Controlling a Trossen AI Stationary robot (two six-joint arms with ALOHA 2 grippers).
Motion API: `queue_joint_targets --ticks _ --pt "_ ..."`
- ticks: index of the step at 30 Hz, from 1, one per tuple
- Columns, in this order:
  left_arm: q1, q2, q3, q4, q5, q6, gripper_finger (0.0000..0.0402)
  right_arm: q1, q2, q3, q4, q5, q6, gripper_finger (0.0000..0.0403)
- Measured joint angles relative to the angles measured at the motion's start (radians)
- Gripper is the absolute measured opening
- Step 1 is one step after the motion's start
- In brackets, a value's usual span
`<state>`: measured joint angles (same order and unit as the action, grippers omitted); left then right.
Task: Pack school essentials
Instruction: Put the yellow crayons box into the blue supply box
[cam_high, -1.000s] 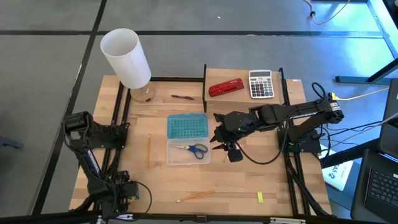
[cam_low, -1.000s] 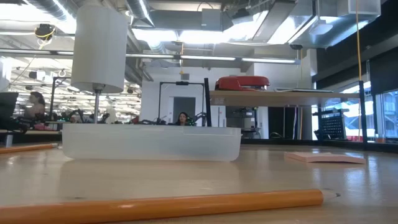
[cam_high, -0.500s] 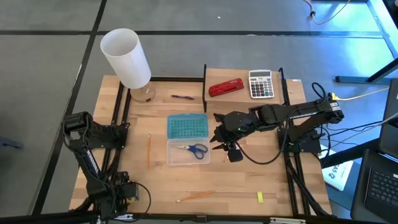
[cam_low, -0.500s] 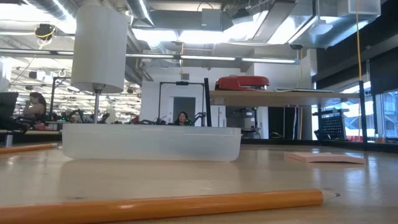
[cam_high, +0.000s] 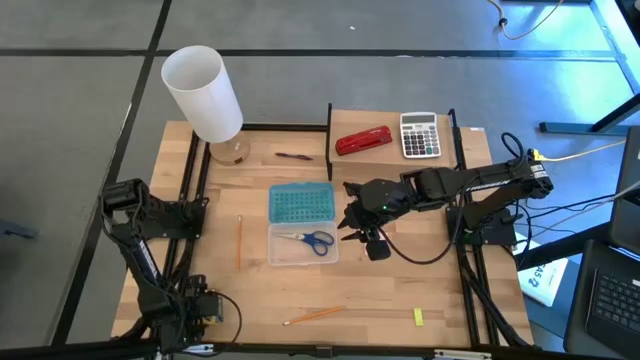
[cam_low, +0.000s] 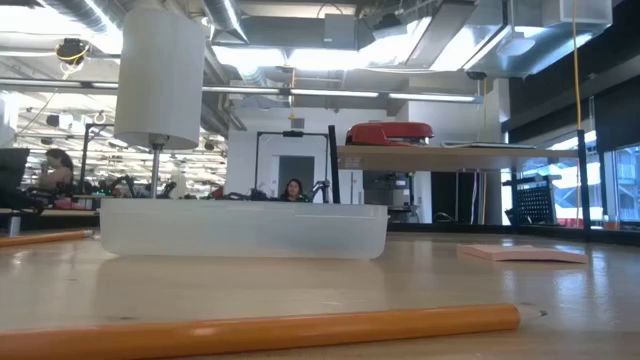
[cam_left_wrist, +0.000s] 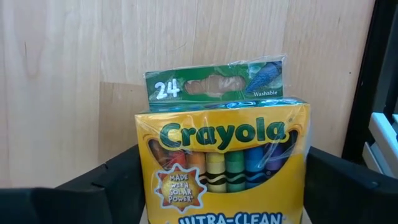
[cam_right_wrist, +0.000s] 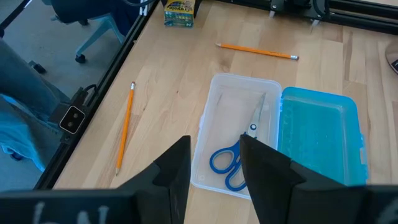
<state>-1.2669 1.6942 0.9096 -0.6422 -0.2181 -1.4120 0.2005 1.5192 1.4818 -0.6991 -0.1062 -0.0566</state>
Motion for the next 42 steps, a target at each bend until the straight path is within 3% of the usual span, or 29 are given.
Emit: queue_joint_targets --ticks 9,28,42 --pt "0.013 0.0 0.0 0.0 0.004 -0.072 0.0326 0.0 0.0 0.0 0.0 0.0 -0.002 0.0139" --pt "0.115 -0.007 0.015 0.004 0.081 -0.078 0.0325 0.0 0.0 0.0 0.0 0.0 -0.002 0.0139" --pt "0.211 -0.016 0.091 -0.062 0.078 0.014 0.0325 0.005 -0.044 0.044 0.011 0.019 0.107 0.0139"
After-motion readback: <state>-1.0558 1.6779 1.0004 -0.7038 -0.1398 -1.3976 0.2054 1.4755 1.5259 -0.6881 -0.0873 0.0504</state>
